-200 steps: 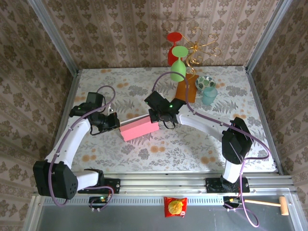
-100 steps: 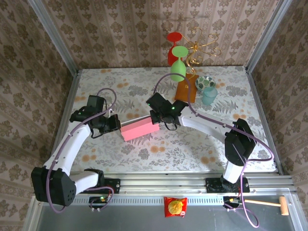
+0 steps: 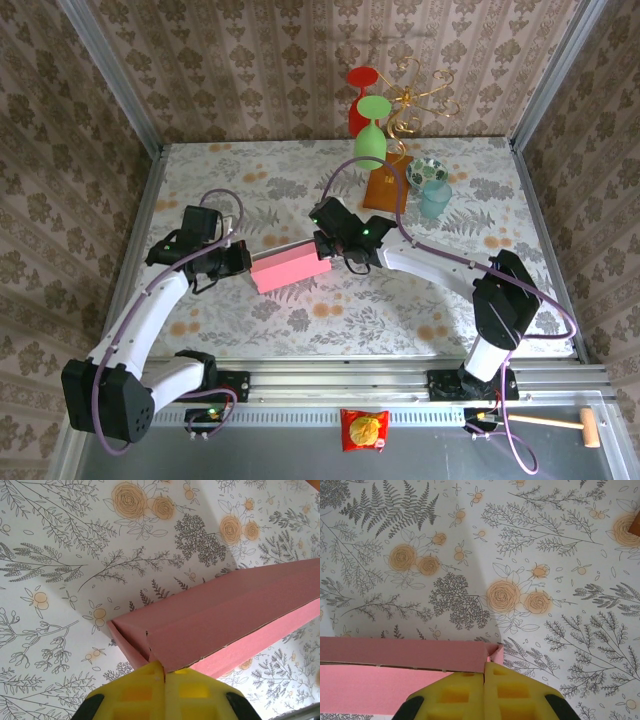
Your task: Fold the paper box
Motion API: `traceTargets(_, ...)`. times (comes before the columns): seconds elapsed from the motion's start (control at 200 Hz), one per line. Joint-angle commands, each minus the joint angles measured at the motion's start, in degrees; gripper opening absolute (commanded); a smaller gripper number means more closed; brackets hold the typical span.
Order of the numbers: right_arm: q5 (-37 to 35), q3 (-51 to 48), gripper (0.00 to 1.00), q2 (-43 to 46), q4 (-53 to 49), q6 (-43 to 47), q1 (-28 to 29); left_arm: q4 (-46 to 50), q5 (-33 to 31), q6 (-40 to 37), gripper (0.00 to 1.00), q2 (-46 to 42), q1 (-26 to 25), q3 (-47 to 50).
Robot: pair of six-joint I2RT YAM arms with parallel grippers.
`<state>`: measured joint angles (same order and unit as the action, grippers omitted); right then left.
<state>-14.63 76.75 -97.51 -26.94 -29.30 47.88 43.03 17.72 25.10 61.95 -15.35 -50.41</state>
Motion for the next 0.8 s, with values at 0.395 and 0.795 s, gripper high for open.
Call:
traceTargets(0.395, 6.02, 4.07, 0.24, 1.65, -14.32, -8.50, -1.66, 4.55, -0.93, 0.93, 0.00, 2.29, -0.87, 2.51)
traceTargets(0.795, 17.04, 5.97, 0.34, 6.51, -17.82, -36.18, -7.50, 4.35, -1.43, 1.35, 0.00, 1.99, -1.35, 2.26)
